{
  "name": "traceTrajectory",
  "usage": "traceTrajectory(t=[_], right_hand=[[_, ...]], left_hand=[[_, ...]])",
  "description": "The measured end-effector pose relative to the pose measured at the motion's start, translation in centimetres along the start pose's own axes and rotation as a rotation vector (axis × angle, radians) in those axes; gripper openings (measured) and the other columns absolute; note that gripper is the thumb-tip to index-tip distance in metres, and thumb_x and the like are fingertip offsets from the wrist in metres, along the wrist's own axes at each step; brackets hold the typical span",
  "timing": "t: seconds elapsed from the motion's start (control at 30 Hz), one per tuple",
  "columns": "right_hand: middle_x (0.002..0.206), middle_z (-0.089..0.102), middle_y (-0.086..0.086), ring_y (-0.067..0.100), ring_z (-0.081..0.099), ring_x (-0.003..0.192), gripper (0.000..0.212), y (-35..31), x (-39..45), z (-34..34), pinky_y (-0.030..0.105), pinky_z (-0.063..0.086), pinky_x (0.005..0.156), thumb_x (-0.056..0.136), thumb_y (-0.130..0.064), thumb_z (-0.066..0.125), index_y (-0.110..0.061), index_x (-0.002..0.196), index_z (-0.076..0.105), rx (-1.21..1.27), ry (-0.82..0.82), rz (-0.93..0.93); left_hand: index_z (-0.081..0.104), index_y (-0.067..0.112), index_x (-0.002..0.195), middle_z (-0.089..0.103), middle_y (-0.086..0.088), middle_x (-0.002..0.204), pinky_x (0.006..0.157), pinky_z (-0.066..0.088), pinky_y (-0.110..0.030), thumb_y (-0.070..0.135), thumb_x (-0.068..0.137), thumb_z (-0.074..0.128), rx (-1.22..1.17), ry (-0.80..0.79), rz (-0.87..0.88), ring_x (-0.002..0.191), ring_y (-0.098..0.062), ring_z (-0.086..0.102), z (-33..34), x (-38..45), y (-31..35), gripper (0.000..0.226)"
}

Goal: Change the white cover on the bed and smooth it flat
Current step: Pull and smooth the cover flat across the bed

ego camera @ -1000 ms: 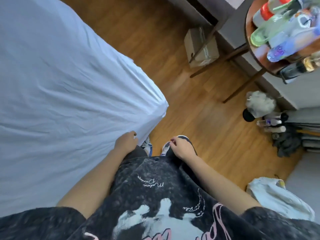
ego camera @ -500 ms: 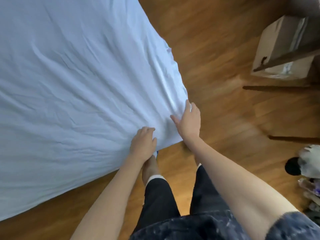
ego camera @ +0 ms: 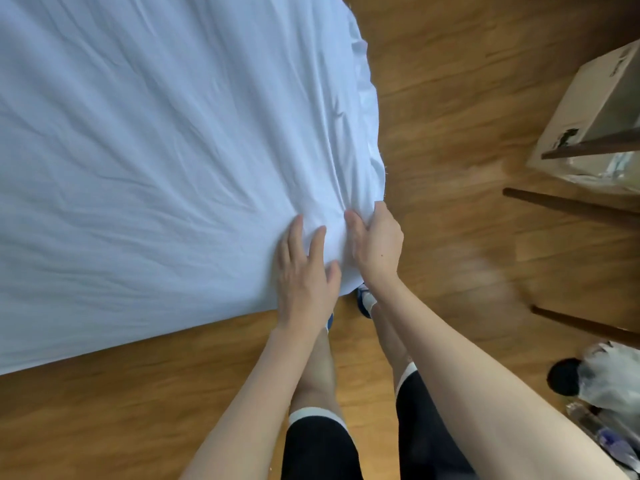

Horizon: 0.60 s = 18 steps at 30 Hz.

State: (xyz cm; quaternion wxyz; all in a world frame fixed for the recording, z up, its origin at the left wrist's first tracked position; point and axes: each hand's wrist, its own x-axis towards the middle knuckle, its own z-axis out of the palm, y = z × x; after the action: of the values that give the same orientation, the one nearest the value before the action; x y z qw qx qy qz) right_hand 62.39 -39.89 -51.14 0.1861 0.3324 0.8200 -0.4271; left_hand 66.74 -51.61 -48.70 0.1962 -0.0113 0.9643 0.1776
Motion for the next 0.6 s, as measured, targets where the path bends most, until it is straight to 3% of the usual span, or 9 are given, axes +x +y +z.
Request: traceTrajectory(t=[0.1, 0.23, 0.37, 0.43, 0.5, 0.57, 0.6], right_hand=[[0.053, 0.024, -0.007, 0.014, 0.020, 0.051, 0.048, 0.5, -0.2, -0.4, 0.030, 0.023, 0.051, 0.093, -0.027, 0.057, -0.019, 0.064, 0.020, 0.019, 0.021, -0.087], [0.052, 0.020, -0.008, 0.013, 0.017, 0.052, 0.050, 0.6, -1.0, -0.9, 0.032, 0.022, 0.048, 0.092, -0.024, 0.059, -0.021, 0.065, 0.017, 0.107, 0.023, -0.170], [0.050, 0.021, -0.008, 0.012, 0.018, 0.050, 0.052, -0.4, -2.6, -1.7, 0.034, 0.023, 0.048, 0.091, -0.023, 0.063, -0.022, 0.065, 0.018, 0.176, -0.005, -0.204], [0.050, 0.021, -0.009, 0.013, 0.020, 0.050, 0.053, -1.1, -3.4, -2.0, 0.033, 0.024, 0.049, 0.091, -0.023, 0.063, -0.022, 0.064, 0.018, 0.197, -0.020, -0.220], [0.051, 0.021, -0.009, 0.010, 0.020, 0.052, 0.052, -1.8, -4.0, -2.3, 0.028, 0.023, 0.049, 0.090, -0.024, 0.064, -0.023, 0.064, 0.019, 0.213, -0.043, -0.218], [0.054, 0.019, -0.011, 0.009, 0.019, 0.053, 0.052, -2.1, -4.2, -2.4, 0.023, 0.020, 0.047, 0.089, -0.024, 0.066, -0.023, 0.064, 0.020, 0.241, -0.074, -0.204], [0.056, 0.018, -0.011, 0.008, 0.019, 0.053, 0.052, -2.2, -4.3, -2.5, 0.022, 0.019, 0.047, 0.089, -0.024, 0.066, -0.023, 0.065, 0.021, 0.257, -0.089, -0.200]], left_hand=[[0.055, 0.010, 0.128, 0.038, -0.018, 0.147, 0.104, 0.040, -0.047, 0.013, 0.081, 0.066, -0.037, 0.049, -0.014, 0.133, -0.037, 0.040, 0.4, -0.3, 0.4, 0.048], [0.052, 0.011, 0.130, 0.039, -0.018, 0.147, 0.104, 0.038, -0.042, 0.021, 0.085, 0.057, -0.106, 0.109, 0.001, 0.134, -0.035, 0.039, 0.2, -0.5, 0.8, 0.047], [0.038, 0.006, 0.142, 0.034, -0.025, 0.149, 0.114, 0.028, -0.044, 0.037, 0.082, 0.055, -0.073, 0.107, 0.223, 0.140, -0.036, 0.032, 0.6, -1.2, 1.4, 0.069], [0.030, -0.002, 0.145, 0.030, -0.025, 0.151, 0.115, 0.027, -0.049, 0.040, 0.084, 0.053, -0.051, 0.108, 0.244, 0.143, -0.034, 0.027, 0.7, -1.8, 2.0, 0.077], [0.027, -0.003, 0.147, 0.030, -0.026, 0.151, 0.113, 0.029, -0.050, 0.043, 0.094, 0.039, 0.000, 0.135, 0.191, 0.143, -0.035, 0.028, 0.8, -2.5, 2.4, 0.071], [0.031, -0.002, 0.146, 0.036, -0.026, 0.148, 0.109, 0.036, -0.048, 0.048, 0.100, 0.021, 0.053, 0.148, 0.057, 0.136, -0.038, 0.038, 0.7, -2.6, 2.8, 0.069], [0.035, -0.002, 0.144, 0.042, -0.024, 0.144, 0.102, 0.042, -0.046, 0.045, 0.100, 0.022, 0.060, 0.155, -0.015, 0.129, -0.037, 0.046, 0.7, -2.4, 3.1, 0.065]])
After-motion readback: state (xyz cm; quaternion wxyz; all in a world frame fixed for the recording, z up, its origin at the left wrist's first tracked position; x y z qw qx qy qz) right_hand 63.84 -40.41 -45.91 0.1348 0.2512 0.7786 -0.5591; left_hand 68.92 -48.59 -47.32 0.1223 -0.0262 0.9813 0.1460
